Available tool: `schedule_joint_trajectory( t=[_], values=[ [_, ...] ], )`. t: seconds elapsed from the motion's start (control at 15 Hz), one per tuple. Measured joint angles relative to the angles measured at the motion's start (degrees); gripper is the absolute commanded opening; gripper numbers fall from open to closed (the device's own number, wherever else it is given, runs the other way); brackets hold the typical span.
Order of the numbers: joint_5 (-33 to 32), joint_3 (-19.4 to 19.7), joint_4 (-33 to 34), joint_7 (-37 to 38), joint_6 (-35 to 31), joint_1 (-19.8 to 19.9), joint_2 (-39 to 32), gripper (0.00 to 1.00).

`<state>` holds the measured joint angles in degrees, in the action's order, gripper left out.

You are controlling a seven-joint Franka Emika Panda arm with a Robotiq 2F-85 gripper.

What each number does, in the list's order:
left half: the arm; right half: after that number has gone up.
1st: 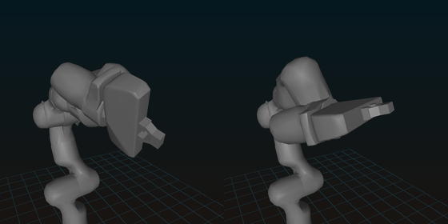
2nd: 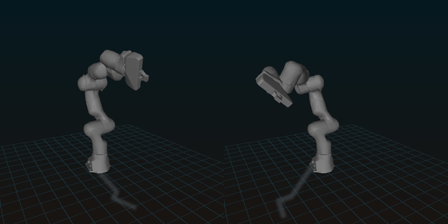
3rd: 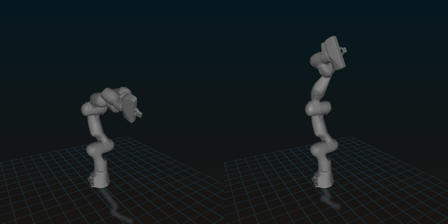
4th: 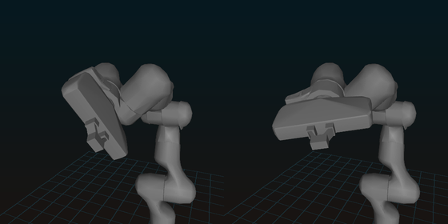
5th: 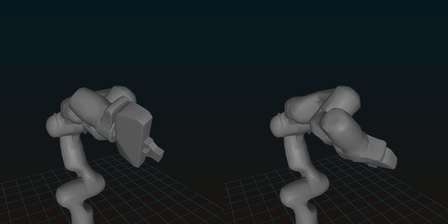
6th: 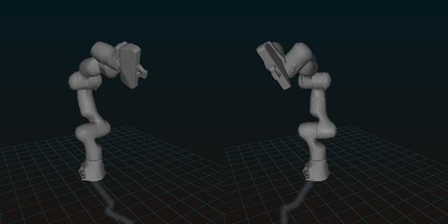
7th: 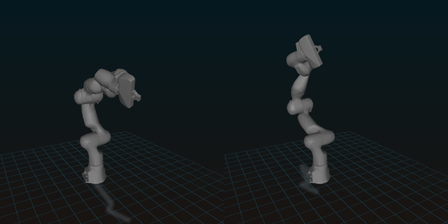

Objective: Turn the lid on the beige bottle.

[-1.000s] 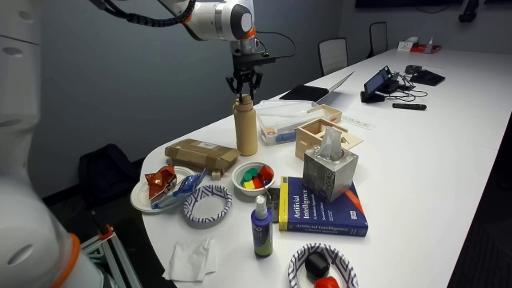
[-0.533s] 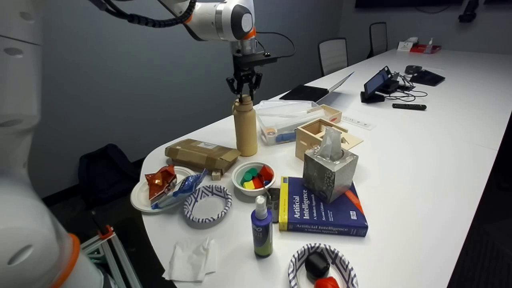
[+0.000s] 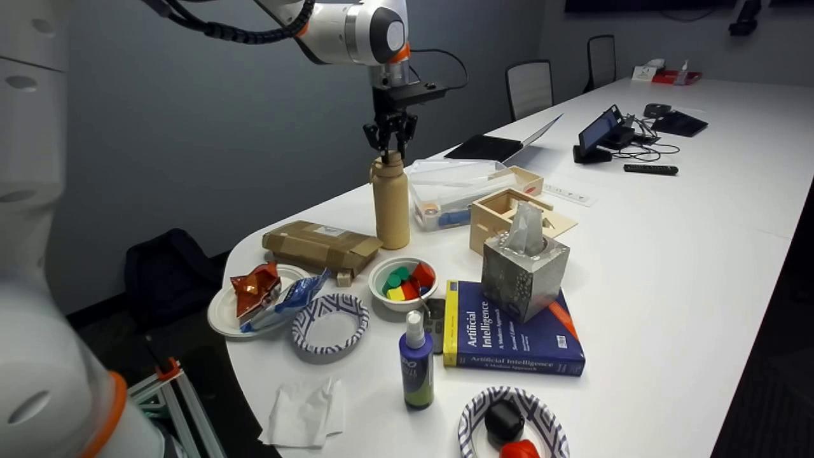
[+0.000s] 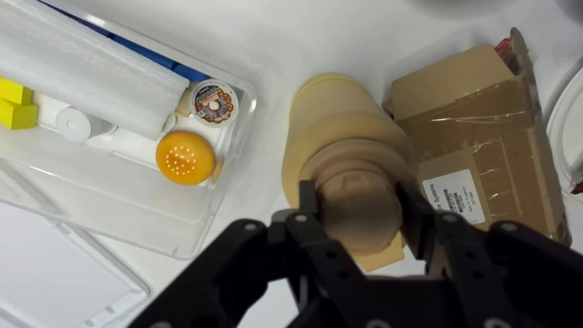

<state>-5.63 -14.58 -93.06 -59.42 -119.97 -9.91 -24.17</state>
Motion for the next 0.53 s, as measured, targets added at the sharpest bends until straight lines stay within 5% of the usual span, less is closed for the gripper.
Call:
schedule_joint_trajectory(
  t=[0.53],
  values=[
    [1.07, -0.10, 0.00, -12.14, -0.01, 0.74, -0.04, 0.22]
  ],
)
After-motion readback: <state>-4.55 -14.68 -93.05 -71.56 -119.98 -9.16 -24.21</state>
